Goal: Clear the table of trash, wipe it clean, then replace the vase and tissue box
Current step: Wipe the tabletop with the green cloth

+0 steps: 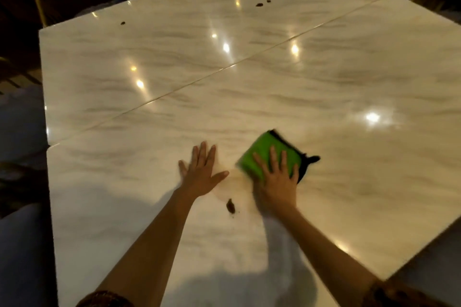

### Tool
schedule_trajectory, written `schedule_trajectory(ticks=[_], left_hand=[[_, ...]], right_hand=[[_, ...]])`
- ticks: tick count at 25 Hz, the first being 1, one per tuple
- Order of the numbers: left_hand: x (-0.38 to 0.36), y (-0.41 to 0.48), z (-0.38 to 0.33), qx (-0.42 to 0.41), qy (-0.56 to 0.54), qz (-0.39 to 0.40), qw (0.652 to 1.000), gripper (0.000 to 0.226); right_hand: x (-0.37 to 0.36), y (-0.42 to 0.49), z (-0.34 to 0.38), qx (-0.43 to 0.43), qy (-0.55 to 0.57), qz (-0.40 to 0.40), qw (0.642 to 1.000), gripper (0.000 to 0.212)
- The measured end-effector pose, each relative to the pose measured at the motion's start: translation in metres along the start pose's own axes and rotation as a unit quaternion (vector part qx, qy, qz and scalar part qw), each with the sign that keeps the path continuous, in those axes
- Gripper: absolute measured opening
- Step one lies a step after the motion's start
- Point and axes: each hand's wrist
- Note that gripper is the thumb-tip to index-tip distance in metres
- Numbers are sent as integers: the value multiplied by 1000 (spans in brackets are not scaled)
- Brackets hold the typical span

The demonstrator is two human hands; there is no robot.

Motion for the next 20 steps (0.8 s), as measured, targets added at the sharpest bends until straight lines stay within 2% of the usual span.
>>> schedule_trajectory(ticks=[2, 5, 11, 14, 15, 20], left_hand=[[-2, 1, 0, -1, -9, 2, 1000, 87], [-5, 1, 2, -1, -11, -12, 1000, 87], [-13, 2, 7, -4, -4, -35, 999, 85], [-13, 5, 7, 6, -8, -27, 1000, 85], [-13, 4, 6, 9, -8, -23, 1000, 85], [-1, 4, 3, 20, -48, 2, 999, 97]], right_hand=[[-11, -53, 3, 77, -18, -11, 997, 57], [0, -32, -24, 151, -39, 2, 988, 55], [25, 110, -38, 30, -35, 25, 999, 53], [27, 128, -13, -24, -20, 53, 998, 55], [25, 118, -1, -18, -23, 56, 998, 56], [6, 6, 23, 137, -40, 68, 987, 58]])
Point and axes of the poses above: each hand's wrist, its own y-axis towards the middle knuckle, its own x-axis out of the back of the hand, z = x × y, and after that the axes turned 7 degrees about -x, right-handed
